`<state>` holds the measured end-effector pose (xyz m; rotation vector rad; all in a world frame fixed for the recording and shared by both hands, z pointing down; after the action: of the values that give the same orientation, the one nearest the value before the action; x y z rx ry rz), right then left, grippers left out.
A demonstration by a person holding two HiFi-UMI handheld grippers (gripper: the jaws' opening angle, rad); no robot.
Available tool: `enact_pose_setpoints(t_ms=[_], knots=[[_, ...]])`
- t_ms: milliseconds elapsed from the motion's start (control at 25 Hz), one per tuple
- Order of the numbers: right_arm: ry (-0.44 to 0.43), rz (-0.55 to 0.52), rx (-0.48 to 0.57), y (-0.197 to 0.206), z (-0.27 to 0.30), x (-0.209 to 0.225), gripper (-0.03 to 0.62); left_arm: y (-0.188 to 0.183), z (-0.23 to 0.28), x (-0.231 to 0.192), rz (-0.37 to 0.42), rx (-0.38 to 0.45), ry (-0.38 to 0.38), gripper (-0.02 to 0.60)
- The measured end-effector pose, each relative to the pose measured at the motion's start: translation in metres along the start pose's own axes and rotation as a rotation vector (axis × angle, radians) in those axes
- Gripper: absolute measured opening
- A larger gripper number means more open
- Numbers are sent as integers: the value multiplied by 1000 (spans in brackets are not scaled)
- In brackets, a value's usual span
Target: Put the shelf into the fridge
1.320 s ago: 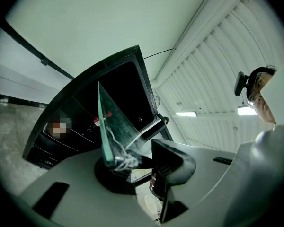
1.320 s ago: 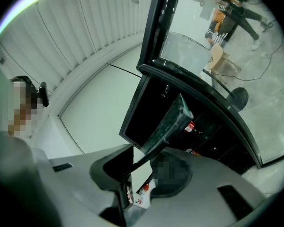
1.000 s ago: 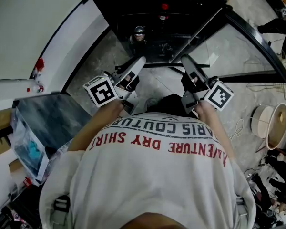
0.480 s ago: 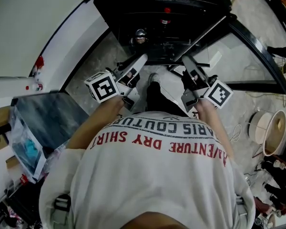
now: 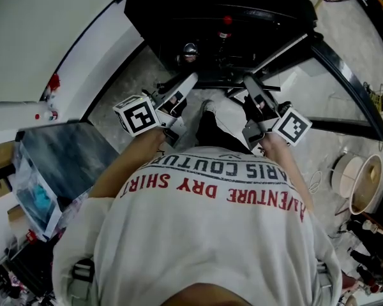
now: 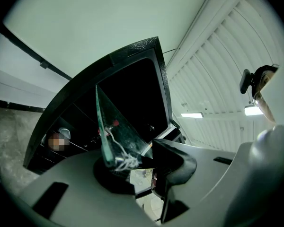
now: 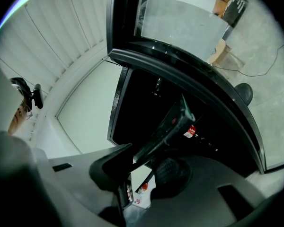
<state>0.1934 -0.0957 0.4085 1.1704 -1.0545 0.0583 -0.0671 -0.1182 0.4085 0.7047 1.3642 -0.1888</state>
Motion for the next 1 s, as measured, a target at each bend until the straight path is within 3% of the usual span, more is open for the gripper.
enact_pose_setpoints(t_ms=[760,1000], knots=[[-13,-3,-20,-7,19,17,103,-18,14,-13,116,-26,5,161],[-10,5,-10,-10,22,23,103,-17,17,-11,190,-57,36,219]])
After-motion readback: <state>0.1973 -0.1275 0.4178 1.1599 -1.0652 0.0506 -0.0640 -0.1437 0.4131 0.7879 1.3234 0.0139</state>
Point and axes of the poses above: the fingertips, and each gripper's own axes: z forward along the fingers, x to its right, y out of its underside, the point moved 8 cm from there along -z, backward along the fingers, and after that the axes turned 12 degrees about -z, right-handed, at the moved point
